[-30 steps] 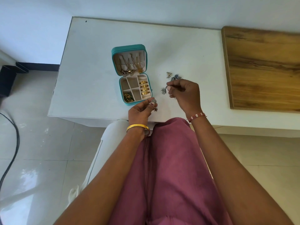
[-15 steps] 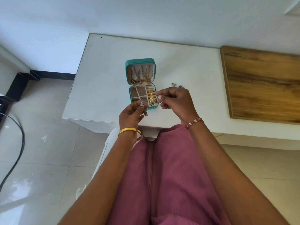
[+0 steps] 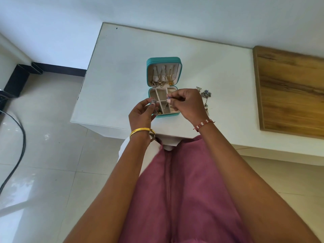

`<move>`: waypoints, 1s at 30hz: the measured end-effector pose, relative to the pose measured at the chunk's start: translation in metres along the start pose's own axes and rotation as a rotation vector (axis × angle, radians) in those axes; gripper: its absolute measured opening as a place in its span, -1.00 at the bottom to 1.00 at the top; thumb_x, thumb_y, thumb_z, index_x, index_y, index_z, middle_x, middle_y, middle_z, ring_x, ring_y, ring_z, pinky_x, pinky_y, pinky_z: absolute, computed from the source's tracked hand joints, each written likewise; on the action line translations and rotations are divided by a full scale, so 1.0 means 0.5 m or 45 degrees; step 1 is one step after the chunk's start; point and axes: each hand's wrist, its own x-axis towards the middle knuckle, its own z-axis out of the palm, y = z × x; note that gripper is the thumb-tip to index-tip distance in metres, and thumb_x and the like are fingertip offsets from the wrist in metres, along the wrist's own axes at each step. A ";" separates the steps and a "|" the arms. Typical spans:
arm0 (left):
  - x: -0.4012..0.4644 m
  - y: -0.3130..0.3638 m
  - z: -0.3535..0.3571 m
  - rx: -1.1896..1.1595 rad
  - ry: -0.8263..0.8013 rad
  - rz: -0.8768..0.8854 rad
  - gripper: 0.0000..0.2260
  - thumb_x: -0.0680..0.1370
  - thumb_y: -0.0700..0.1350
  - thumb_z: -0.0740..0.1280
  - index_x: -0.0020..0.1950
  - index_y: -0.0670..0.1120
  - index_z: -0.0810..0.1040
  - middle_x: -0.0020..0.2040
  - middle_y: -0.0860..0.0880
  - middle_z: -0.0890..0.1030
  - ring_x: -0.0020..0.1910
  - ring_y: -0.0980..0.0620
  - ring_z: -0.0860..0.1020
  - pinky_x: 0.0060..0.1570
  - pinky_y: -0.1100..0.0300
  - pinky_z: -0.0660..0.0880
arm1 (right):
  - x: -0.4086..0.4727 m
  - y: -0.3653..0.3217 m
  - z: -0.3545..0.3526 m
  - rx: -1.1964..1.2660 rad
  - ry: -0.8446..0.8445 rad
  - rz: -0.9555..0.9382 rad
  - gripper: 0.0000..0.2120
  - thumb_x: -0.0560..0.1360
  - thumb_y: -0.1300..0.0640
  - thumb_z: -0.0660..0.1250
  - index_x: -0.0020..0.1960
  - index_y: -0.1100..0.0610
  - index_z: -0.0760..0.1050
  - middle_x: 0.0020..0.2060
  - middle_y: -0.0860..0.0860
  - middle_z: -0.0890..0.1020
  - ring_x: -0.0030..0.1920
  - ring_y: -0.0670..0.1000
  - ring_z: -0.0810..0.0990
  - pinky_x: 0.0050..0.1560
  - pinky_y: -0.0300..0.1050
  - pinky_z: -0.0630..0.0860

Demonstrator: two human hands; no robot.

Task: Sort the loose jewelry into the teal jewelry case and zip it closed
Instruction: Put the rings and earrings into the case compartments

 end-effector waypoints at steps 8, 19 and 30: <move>0.011 -0.036 -0.014 -0.049 -0.004 -0.039 -0.85 0.51 -0.32 0.28 0.03 -0.15 0.56 -0.38 0.11 0.66 -0.32 0.16 0.60 -0.20 0.31 0.55 | 0.026 0.025 0.013 -0.299 0.002 -0.028 -0.83 0.45 0.29 0.35 0.02 0.29 0.62 -0.07 0.18 0.68 -0.15 -0.07 0.56 -0.17 -0.50 0.39; 0.018 -0.045 -0.021 0.040 -0.076 -0.013 -0.83 0.50 -0.33 0.29 0.05 -0.14 0.54 -0.38 0.10 0.66 -0.31 0.18 0.62 -0.20 0.31 0.57 | 0.032 0.043 0.030 -0.576 -0.025 -0.020 -0.84 0.43 0.19 0.40 -0.01 0.21 0.62 -0.10 0.15 0.67 -0.12 0.07 0.61 -0.09 -0.22 0.46; 0.011 -0.047 -0.015 0.325 -0.151 0.115 -0.79 0.43 -0.34 0.38 0.00 -0.10 0.54 -0.46 0.15 0.62 -0.39 0.22 0.57 -0.11 0.24 0.57 | -0.047 0.027 0.044 -0.250 -0.003 -0.051 -0.81 0.42 0.20 0.41 0.01 0.22 0.61 -0.11 0.10 0.66 -0.20 -0.09 0.52 -0.30 -0.58 0.33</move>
